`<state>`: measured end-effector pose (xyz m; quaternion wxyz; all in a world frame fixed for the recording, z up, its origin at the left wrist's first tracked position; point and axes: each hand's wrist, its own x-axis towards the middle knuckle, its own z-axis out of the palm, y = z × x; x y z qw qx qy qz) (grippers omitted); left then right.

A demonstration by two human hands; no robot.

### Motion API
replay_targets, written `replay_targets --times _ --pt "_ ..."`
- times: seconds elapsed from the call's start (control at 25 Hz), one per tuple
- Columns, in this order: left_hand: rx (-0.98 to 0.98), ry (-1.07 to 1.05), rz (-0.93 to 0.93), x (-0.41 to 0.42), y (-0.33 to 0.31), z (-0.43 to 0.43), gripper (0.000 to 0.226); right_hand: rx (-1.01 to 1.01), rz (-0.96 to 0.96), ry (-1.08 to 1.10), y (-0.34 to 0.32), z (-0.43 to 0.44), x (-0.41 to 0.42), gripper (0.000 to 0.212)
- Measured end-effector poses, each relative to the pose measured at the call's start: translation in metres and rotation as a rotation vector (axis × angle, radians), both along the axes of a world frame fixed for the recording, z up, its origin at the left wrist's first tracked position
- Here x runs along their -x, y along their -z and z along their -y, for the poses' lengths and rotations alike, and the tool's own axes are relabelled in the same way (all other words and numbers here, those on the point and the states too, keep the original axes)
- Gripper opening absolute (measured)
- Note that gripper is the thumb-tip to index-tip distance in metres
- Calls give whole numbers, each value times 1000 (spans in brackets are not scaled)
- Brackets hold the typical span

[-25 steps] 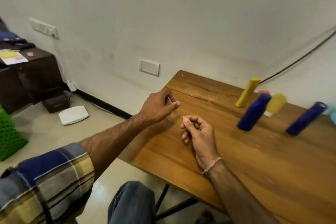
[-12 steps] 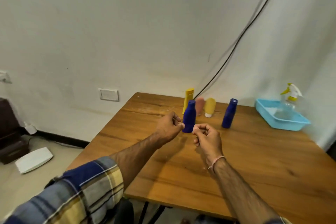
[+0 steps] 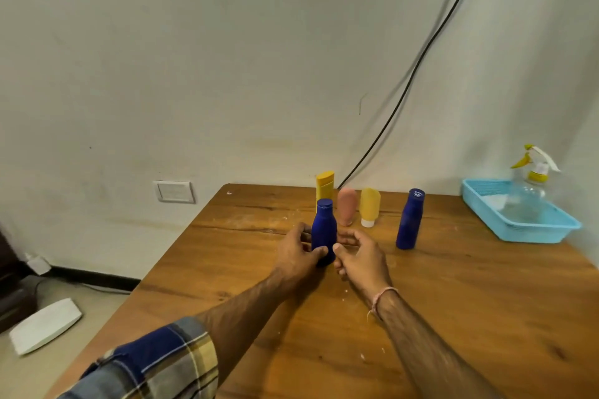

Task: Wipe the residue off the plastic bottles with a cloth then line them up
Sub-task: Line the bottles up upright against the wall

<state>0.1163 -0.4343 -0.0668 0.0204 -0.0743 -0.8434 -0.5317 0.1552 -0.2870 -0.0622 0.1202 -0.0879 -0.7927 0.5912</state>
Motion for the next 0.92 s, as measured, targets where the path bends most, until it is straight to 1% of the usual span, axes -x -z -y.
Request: replay_targets --times 0.04,0.08,0.12,0.16,0.2,0.24,0.28,0.32,0.36,0.4,0.44,0.48,0.6,0.68,0.76,0.8,0.92 --pt "-14 0 -3 3 0 3 38 6 -20 23 0 0 2 27" --pt "-33 1 2 7 0 8 39 2 -49 92 -1 -2 0 23" --pt "-58 0 11 13 -1 13 40 1 -83 211 -2 -7 -2 21" --pt "-82 -1 16 20 -3 19 41 22 -119 357 -3 -15 -7 26" --pt "-100 -5 13 30 -5 25 41 62 -149 496 -6 -26 -10 37" --pt "-110 -12 6 42 -7 32 42 88 -155 601 -10 -40 -12 53" --pt "-116 -23 0 54 -9 37 42 78 -123 650 -13 -55 -9 69" --pt "-123 -38 -6 66 -10 41 42 42 -58 643 -16 -70 -4 83" --pt "-126 -57 -10 79 -11 43 43 -2 10 600 -19 -79 4 92" --pt "-120 -76 -8 91 -12 45 43 -51 62 550 -21 -85 12 96" --pt "-110 -89 -4 103 -13 44 44 -86 80 516 -20 -89 22 93" --pt "-98 -96 2 117 -13 42 45 -102 69 501 -17 -93 30 87" --pt "-102 -73 23 157 -12 34 46 -155 35 512 -12 -108 51 59" --pt "-90 -43 16 182 -11 28 44 -189 23 494 -19 -125 69 47" --pt "-101 -17 10 204 -14 18 42 -247 7 360 -33 -144 94 42" --pt "-106 1 11 217 -14 12 42 -272 9 276 -40 -153 113 43" --pt "-112 52 10 246 -14 -9 42 -272 5 69 -56 -169 174 44"
